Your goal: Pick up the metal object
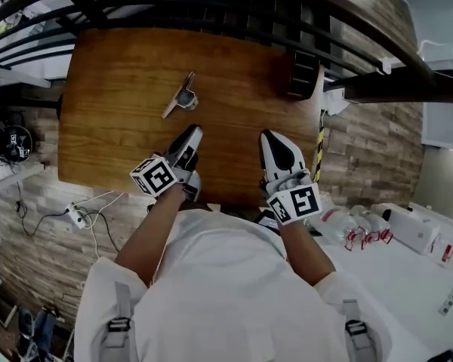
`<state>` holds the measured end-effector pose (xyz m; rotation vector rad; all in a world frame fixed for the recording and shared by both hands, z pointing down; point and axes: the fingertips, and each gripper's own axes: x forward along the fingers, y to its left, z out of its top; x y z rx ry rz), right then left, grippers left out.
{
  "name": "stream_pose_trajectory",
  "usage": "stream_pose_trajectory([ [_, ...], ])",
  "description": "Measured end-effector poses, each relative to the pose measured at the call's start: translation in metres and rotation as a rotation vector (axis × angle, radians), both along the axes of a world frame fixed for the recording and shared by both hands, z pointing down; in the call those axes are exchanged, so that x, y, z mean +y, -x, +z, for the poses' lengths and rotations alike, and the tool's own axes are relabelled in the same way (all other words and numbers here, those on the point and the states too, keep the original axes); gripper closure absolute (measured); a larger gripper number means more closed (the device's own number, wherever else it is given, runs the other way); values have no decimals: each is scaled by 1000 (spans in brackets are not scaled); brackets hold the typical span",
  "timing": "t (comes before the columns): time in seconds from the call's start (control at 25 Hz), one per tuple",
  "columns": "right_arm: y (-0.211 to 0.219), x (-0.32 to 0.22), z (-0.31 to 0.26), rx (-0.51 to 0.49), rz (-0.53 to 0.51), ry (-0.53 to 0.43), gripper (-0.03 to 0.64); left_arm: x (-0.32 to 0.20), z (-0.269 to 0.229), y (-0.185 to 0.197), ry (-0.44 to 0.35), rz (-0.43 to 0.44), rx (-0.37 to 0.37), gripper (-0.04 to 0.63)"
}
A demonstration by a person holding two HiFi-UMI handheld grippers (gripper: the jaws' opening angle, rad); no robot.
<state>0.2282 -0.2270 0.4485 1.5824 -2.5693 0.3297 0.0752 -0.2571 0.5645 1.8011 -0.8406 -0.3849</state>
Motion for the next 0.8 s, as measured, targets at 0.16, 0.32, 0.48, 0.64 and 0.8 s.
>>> stream_pose_trajectory([
  [0.16,-6,-27,36,-18,-58,77,592,-26,27,-3,83,-86,181,483],
  [0.32,-17,-52,51,-16,-74,116,592,-37,73,3,251,-189,240,476],
  [0.48,-22,-69,65,-9,-88,139,592,-54,95,4,305,-241,326,457],
  [0.64,-24,-69,85,-10,-83,184,592,-61,118,9,355,-289,394,456],
  [0.8,-23,-69,98,-15,-76,206,592,-73,131,10,379,-328,494,451],
])
